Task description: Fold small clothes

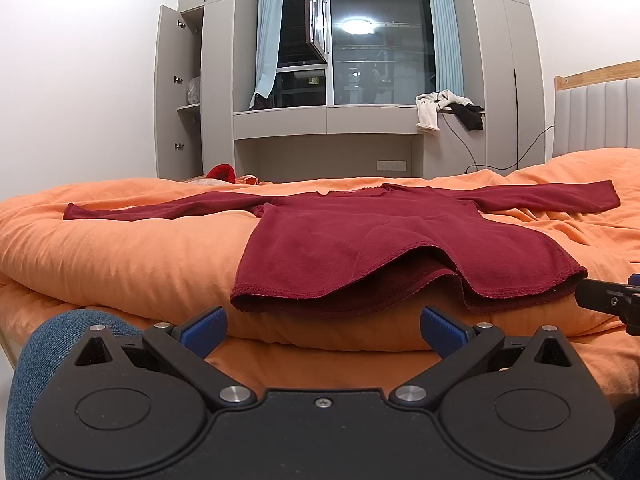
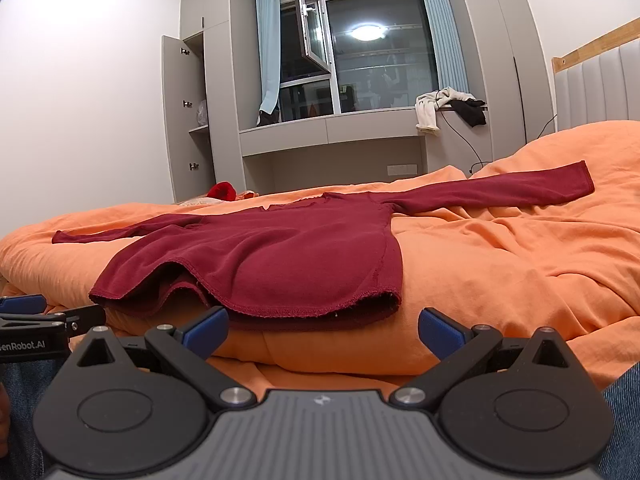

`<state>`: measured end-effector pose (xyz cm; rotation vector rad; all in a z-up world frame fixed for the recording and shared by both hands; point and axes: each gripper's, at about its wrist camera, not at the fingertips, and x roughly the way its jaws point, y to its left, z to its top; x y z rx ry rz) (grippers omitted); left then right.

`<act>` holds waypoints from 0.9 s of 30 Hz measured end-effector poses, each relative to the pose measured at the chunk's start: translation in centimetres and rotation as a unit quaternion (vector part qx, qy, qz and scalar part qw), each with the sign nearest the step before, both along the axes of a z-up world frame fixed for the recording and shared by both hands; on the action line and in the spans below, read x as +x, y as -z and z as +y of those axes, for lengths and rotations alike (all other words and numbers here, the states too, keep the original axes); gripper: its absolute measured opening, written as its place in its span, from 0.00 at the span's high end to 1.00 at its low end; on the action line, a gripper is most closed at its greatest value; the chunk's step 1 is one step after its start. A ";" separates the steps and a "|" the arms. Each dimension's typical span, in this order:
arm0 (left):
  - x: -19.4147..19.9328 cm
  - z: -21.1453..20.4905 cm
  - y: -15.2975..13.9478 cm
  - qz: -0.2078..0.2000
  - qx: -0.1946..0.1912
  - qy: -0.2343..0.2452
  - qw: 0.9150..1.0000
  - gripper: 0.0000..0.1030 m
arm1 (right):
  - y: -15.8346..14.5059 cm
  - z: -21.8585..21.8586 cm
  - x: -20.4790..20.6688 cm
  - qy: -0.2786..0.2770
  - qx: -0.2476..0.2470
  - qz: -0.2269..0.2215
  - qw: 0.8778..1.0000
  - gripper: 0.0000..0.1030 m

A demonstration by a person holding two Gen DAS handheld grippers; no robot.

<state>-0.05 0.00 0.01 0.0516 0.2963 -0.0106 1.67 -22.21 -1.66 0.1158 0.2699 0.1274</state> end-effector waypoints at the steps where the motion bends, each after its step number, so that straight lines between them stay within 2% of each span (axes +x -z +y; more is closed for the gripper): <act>1: 0.0 0.0 0.0 0.000 0.000 0.000 1.000 0.00 | 0.0 0.0 0.0 0.000 0.000 0.000 1.000 0.00; 27: -0.1 0.0 -0.1 -0.001 0.001 0.001 1.000 0.00 | 0.1 -0.1 0.0 0.000 0.000 0.001 1.000 0.00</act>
